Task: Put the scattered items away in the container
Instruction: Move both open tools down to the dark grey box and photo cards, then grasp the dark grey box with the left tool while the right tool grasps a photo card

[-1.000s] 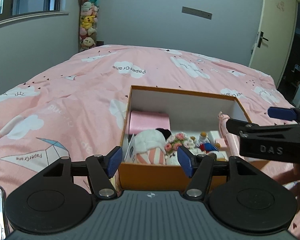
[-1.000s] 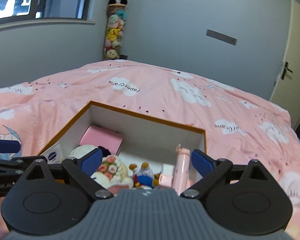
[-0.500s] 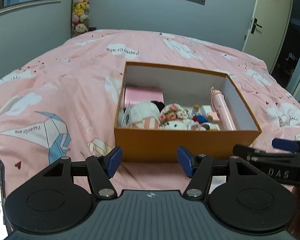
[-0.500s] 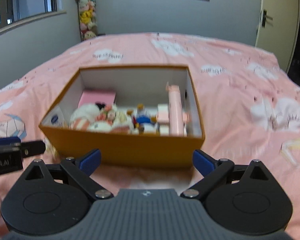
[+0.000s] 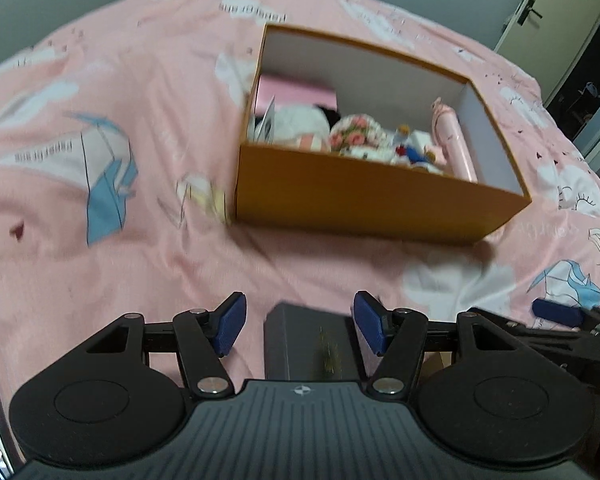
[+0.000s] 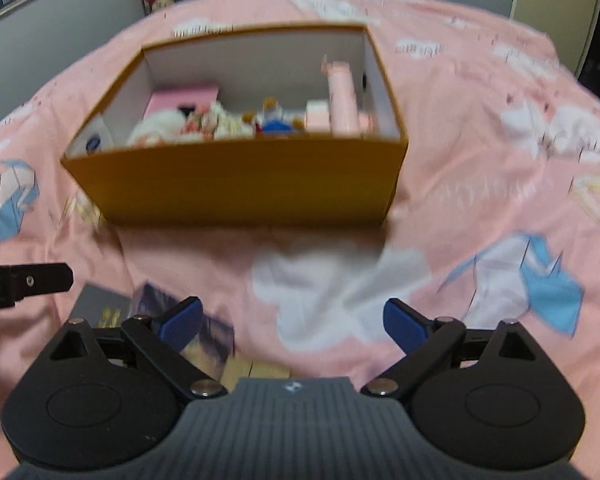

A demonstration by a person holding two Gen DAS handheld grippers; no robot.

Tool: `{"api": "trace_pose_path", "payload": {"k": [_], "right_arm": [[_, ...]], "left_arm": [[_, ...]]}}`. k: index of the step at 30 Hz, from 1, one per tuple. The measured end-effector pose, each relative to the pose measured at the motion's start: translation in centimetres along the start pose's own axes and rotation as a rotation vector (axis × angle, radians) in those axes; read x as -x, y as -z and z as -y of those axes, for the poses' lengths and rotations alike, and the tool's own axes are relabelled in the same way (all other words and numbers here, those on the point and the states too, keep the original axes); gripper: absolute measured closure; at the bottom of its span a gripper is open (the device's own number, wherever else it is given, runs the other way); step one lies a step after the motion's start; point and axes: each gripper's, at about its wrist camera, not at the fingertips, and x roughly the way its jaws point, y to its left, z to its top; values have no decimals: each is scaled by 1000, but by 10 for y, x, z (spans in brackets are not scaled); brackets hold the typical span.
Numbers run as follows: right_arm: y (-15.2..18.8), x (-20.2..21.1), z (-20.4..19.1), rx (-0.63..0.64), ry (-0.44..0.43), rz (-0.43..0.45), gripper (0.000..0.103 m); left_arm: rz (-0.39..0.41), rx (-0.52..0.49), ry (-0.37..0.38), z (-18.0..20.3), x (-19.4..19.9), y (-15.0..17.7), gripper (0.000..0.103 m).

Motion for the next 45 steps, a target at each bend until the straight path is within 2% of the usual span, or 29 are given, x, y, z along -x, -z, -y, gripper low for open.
{"api": "trace_pose_path", "payload": {"k": [2, 7, 11, 18, 26, 37, 39, 45], "right_arm": [[4, -3, 3, -15, -17, -30, 18], [7, -7, 1, -1, -54, -67, 23], [11, -12, -4, 26, -76, -114, 23], [16, -28, 1, -3, -76, -214, 23], [12, -22, -8, 58, -73, -166, 23], [20, -37, -35, 210, -107, -170, 22], [22, -39, -39, 226, -111, -165, 22], [26, -39, -44, 240, -117, -124, 24]], "left_arm": [[-25, 11, 4, -2, -3, 3, 33], [-89, 29, -19, -5, -12, 6, 33], [-145, 45, -21, -10, -20, 8, 33], [-211, 59, -16, -14, -34, 11, 32], [-267, 42, 15, -10, -50, 14, 26], [-313, 28, 77, -6, -73, 13, 22], [-303, 35, 83, -6, -72, 13, 24], [-225, 80, 138, -12, -64, 9, 42]]}}
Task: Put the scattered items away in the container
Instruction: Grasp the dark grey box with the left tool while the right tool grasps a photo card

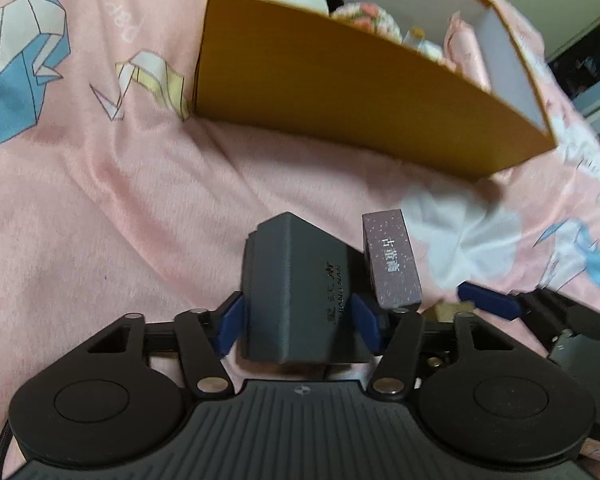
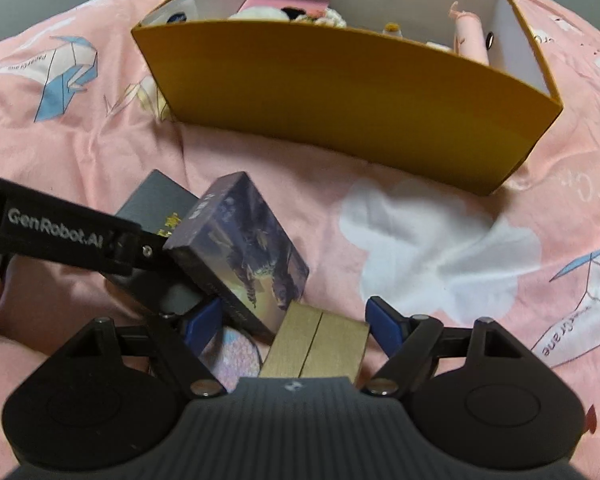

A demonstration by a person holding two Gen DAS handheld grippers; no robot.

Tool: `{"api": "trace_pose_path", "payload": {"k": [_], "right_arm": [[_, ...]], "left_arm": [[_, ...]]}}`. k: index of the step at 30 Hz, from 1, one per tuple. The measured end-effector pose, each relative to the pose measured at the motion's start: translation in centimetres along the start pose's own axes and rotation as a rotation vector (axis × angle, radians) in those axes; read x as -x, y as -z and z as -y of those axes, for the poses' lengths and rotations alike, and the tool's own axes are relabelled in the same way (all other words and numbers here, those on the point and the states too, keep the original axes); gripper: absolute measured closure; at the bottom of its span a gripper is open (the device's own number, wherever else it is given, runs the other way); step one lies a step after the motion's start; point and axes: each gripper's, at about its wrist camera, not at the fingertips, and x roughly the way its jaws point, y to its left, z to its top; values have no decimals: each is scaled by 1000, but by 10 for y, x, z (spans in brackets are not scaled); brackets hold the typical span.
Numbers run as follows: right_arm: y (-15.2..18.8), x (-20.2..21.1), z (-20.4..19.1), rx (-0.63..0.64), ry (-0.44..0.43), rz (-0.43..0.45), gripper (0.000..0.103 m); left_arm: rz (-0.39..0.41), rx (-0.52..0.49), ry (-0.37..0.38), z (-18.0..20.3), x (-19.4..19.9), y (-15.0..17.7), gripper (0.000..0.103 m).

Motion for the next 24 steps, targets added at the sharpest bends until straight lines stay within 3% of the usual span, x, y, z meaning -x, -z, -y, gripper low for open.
{"api": "trace_pose_path", "payload": {"k": [4, 9, 18, 24], "right_arm": [[-1, 2, 7, -32, 27, 33, 34], [0, 4, 18, -87, 44, 38, 36], [1, 12, 25, -89, 33, 77, 36], [-4, 10, 25, -78, -3, 84, 36]], "left_arm": [[42, 44, 55, -8, 6, -3, 48], [44, 55, 170, -9, 8, -4, 61], [3, 46, 127, 2, -10, -6, 61], [57, 36, 108, 3, -1, -2, 64]]}}
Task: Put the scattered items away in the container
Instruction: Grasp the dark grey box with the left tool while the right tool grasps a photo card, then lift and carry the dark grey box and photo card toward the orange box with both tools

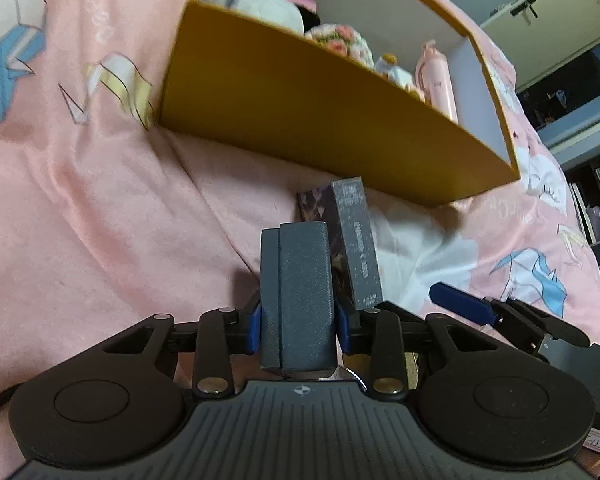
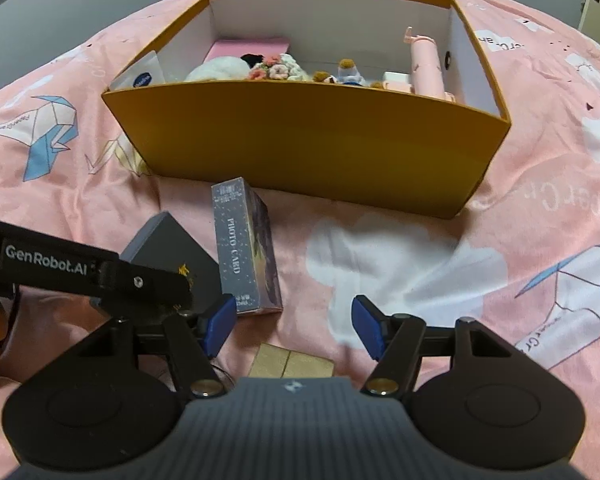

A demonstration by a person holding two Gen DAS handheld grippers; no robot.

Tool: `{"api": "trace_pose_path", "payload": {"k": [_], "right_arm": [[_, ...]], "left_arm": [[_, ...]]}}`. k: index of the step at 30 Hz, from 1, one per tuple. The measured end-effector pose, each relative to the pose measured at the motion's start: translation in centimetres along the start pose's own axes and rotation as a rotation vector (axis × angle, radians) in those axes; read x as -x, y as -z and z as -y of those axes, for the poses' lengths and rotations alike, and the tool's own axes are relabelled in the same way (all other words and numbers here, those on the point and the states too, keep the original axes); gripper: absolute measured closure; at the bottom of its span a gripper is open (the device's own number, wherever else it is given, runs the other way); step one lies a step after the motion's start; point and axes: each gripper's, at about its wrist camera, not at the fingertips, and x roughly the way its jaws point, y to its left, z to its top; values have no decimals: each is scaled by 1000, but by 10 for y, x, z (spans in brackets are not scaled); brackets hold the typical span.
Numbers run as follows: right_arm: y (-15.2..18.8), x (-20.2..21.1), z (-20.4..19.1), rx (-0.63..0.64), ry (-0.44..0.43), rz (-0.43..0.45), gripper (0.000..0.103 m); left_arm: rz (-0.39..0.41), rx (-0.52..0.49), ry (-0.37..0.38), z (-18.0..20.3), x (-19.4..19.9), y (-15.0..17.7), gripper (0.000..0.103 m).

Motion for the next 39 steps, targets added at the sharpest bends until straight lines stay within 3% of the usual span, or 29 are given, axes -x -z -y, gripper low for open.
{"api": "trace_pose_path", "payload": {"k": [7, 11, 18, 23, 27, 33, 36, 39], "right_arm": [[-7, 1, -13, 80, -60, 26, 37], [-13, -5, -19, 129, -75, 20, 37], [-36, -25, -7, 97, -147, -30, 35], [-42, -43, -15, 96, -172, -83, 25], [-42, -55, -23, 130, -181, -112, 25], [-46, -72, -23, 120, -213, -149, 28], [-46, -76, -21, 94, -256, -166, 43], [-43, -70, -25, 121, -250, -148, 43]], "left_arm": [[134, 19, -31, -7, 26, -7, 64], [131, 50, -51, -14, 23, -12, 64], [137, 73, -102, -24, 24, -18, 64], [111, 87, -124, -29, 17, -21, 64], [98, 82, -137, -30, 14, -23, 63], [90, 80, -140, -30, 11, -24, 63], [91, 71, -143, -29, 11, -25, 63], [97, 68, -139, -28, 14, -24, 64]]}}
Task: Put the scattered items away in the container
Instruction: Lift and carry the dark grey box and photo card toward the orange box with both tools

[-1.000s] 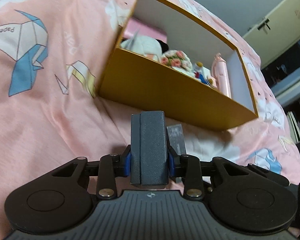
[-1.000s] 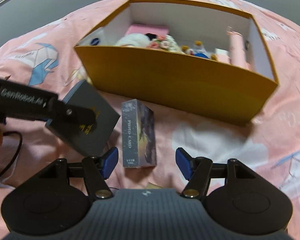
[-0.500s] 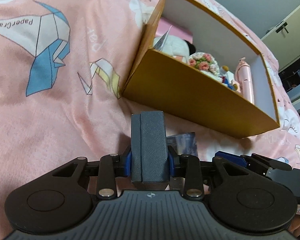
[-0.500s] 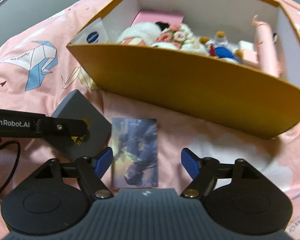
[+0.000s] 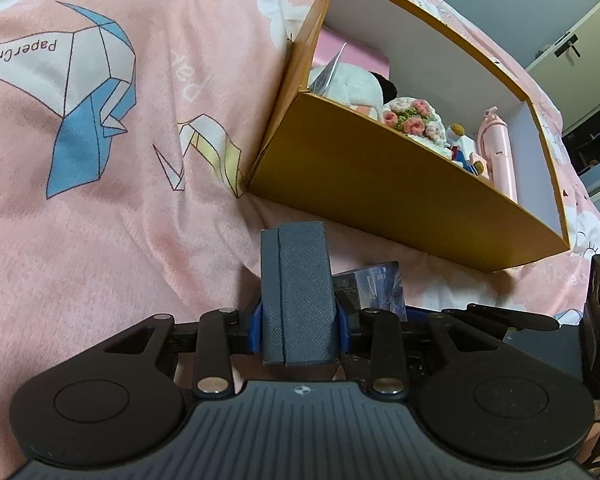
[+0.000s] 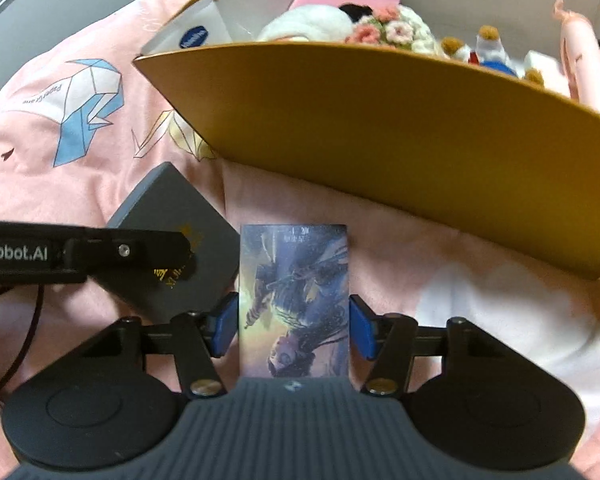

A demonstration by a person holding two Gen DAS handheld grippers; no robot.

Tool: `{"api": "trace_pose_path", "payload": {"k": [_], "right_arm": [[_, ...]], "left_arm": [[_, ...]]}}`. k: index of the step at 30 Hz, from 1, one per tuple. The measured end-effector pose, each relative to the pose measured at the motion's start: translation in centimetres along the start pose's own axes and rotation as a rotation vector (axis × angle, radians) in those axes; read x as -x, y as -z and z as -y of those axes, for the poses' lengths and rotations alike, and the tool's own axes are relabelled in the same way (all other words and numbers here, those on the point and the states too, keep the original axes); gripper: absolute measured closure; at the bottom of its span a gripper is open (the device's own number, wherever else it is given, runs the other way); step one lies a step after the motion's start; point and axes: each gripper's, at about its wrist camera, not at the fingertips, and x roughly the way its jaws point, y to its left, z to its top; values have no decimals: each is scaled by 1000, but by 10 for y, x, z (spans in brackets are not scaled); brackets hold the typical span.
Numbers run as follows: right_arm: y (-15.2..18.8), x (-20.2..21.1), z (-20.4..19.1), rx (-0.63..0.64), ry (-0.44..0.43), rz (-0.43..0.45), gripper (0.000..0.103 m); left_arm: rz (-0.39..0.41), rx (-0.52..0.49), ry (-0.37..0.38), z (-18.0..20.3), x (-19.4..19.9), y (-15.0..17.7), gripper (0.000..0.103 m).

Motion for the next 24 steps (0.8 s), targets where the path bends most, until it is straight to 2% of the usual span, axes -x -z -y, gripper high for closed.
{"api": "trace_pose_path", "payload": {"k": [5, 11, 17, 24], "right_arm": [[4, 14, -7, 51, 36, 35, 43], [7, 44, -8, 108, 49, 69, 43], [7, 83, -9, 202, 74, 119, 44], [-6, 130, -3, 255, 101, 188, 44]], "left_arm": [[17, -29, 11, 5, 10, 2, 64], [27, -62, 83, 16, 29, 0, 64], [29, -99, 159, 31, 50, -10, 64], [56, -171, 188, 47, 76, -31, 64]]}}
